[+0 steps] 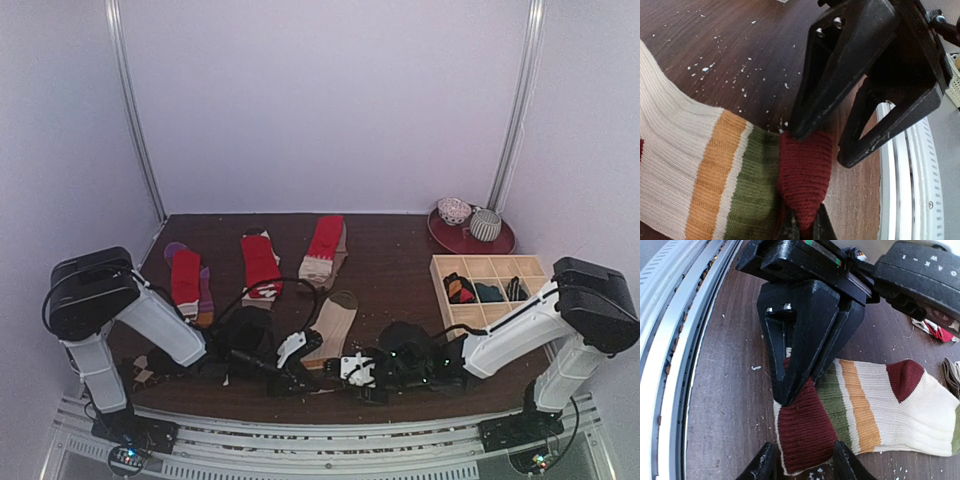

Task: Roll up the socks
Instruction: Roll a pair of socks at the center of the board.

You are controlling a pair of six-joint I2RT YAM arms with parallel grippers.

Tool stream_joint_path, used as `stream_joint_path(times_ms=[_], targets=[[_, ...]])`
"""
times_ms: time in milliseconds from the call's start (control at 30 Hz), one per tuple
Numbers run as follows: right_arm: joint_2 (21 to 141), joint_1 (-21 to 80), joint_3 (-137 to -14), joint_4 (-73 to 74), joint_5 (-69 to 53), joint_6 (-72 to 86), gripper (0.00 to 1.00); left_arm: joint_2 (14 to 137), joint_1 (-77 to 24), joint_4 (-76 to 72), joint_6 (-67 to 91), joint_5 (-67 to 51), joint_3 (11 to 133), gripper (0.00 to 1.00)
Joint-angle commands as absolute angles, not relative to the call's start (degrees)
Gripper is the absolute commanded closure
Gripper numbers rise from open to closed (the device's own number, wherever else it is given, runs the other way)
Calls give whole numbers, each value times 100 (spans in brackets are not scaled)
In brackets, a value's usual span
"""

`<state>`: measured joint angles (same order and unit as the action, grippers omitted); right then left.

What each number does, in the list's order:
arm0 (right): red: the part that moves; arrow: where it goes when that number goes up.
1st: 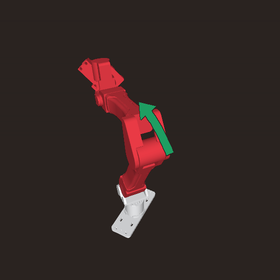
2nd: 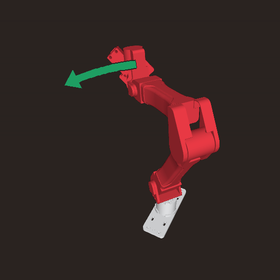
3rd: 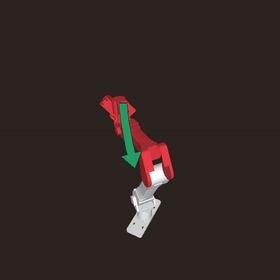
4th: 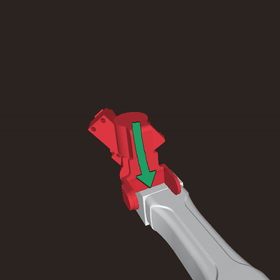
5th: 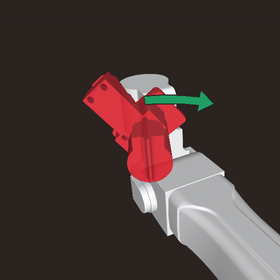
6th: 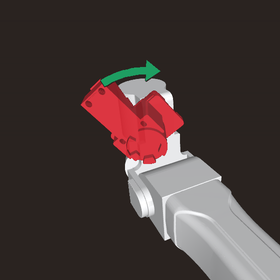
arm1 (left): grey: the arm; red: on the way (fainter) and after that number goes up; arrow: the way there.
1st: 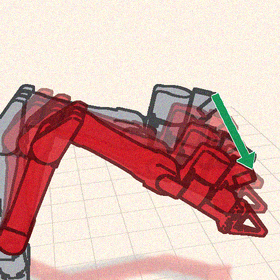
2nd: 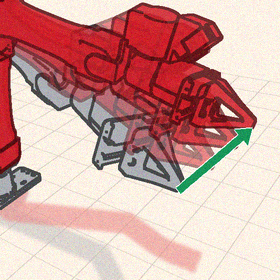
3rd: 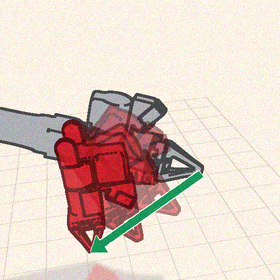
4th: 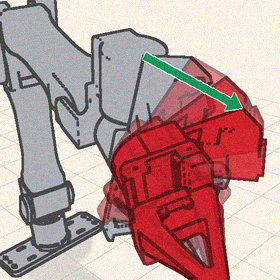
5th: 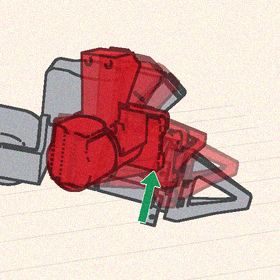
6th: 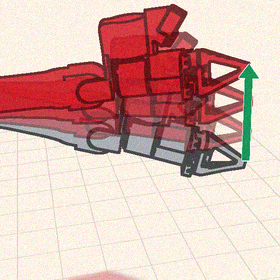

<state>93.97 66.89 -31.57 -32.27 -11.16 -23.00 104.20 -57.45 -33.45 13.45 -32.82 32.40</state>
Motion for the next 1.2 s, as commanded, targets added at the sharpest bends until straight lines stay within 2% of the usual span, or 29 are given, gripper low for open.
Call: stream_joint_path(times_ms=[0, 167, 233, 400, 533, 600, 633, 767, 867, 1167], targets=[[9629, 6736, -3378, -3459, -861, -2745, 60, 10714, -5733, -2263, 1417, -3295, 2965, 100], [9923, 6736, -3503, -3404, -1019, -2726, 61, 10721, -5730, -2258, 1408, -3361, 2954, 100], [10062, 6749, -3630, -3174, -1066, -2676, 64, 10716, -5730, -2243, 1406, -3377, 2957, 100], [10300, 6716, -3960, -2490, -1063, -2224, 87, 10656, -5713, -2261, 1416, -3375, 2977, 100], [10236, 6612, -4141, -1794, -1557, -1458, 92, 10124, -5713, -2211, 1129, -3069, 2950, 69], [10015, 6484, -4038, -1690, -1959, -881, 92, 9590, -5713, -2110, 826, -2779, 2919, 38], [9915, 6426, -4022, -1552, -2203, -643, 92, 9275, -5713, -2106, 680, -2683, 2872, 33], [9566, 6195, -4077, -1110, -3107, 288, 91, 8016, -5720, -2345, 177, -2275, 2554, 26], [9619, 5996, -4288, -696, -3834, 962, 91, 7543, -5738, -2588, -126, -2234, 2417, 22], [10424, 5617, -4916, -18, -4726, 1803, 91, 8766, -5925, -3135, -466, -2772, 2889, 28]])
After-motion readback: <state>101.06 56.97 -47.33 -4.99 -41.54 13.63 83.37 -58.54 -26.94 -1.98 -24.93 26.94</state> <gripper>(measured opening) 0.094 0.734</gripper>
